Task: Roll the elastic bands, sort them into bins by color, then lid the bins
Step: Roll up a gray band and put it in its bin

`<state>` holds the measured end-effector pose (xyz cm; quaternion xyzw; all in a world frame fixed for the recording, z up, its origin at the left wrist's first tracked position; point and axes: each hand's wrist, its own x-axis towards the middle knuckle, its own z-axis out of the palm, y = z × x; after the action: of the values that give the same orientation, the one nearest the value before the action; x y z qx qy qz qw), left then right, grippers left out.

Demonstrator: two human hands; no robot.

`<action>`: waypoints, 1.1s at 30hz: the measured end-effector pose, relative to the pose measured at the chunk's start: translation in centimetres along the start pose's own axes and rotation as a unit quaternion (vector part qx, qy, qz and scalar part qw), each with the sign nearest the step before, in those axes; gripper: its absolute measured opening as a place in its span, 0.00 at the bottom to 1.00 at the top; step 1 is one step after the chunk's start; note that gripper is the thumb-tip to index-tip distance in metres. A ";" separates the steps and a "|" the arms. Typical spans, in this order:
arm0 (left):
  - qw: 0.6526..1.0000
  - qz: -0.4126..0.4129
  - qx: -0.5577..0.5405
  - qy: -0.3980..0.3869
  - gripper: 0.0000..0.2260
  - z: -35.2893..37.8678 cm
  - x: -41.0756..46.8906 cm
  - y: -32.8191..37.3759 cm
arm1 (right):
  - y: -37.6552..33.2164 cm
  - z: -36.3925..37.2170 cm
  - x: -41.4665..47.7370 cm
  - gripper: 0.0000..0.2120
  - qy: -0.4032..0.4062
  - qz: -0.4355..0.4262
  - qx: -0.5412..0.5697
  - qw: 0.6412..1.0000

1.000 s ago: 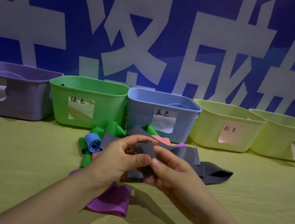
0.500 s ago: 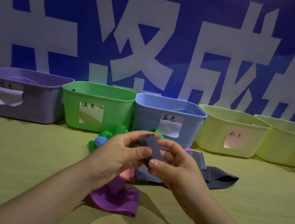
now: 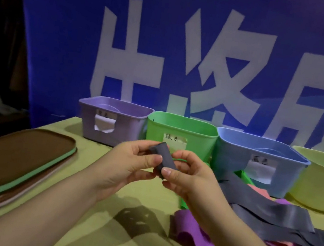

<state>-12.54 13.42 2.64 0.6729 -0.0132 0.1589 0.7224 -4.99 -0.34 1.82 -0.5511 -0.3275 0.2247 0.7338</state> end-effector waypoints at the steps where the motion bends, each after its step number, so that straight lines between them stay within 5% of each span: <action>1: 1.000 0.005 0.006 0.011 0.18 -1.0 -0.4 0.2 | 0.2 1.0 0.5 0.14 -0.007 0.003 -0.002 1.000; 16: 0.986 0.037 0.059 0.153 0.18 -9.4 0.1 0.5 | 3.0 9.2 6.5 0.12 -0.040 0.022 0.065 0.997; 21: 0.982 0.049 0.054 0.174 0.06 -9.6 1.3 -0.4 | 3.8 9.4 7.5 0.11 -0.018 0.008 0.045 0.999; 27: 0.980 0.062 0.067 0.178 0.15 -9.1 1.3 -0.6 | 3.7 8.8 6.8 0.11 -0.022 -0.005 0.022 1.000; 33: 0.981 0.075 0.073 0.161 0.15 -6.4 1.5 -0.3 | 2.7 6.7 5.2 0.09 -0.011 -0.011 0.010 1.000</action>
<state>-12.29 19.92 2.07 0.6864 0.0641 0.3193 0.6502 -6.19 8.50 1.61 -0.5373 -0.3398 0.2259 0.7381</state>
